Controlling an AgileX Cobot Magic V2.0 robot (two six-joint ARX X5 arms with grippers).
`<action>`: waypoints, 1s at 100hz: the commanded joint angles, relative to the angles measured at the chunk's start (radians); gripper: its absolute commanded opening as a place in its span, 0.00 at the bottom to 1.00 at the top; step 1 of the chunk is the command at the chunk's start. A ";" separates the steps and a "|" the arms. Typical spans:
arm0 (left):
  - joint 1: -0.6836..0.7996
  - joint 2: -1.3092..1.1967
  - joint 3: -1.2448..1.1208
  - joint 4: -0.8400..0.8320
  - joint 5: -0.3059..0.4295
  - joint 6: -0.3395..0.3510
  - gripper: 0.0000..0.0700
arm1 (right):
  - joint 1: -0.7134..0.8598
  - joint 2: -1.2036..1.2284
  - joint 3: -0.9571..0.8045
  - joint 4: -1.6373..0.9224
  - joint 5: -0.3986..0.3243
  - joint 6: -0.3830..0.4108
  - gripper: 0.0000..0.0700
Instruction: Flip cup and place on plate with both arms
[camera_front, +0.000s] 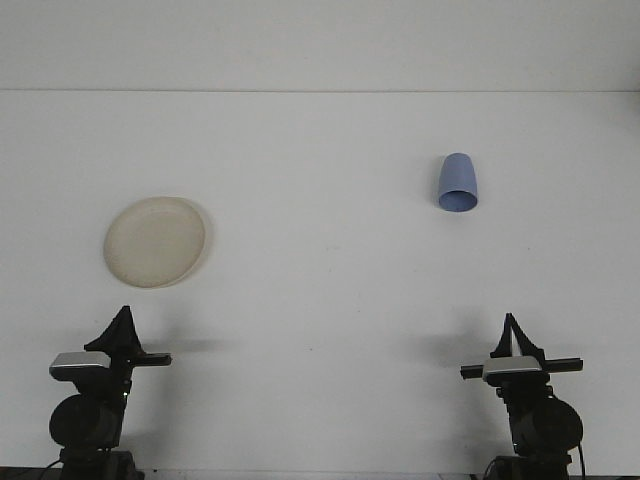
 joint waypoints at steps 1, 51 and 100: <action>0.001 -0.001 -0.020 0.010 -0.007 -0.006 0.02 | -0.002 0.000 -0.002 0.014 0.000 -0.004 0.00; 0.001 -0.001 -0.020 0.010 -0.007 -0.006 0.02 | -0.002 0.000 -0.002 0.014 0.000 -0.004 0.00; 0.001 -0.001 -0.020 0.010 -0.007 -0.006 0.02 | -0.002 0.000 -0.002 0.018 -0.069 0.235 0.00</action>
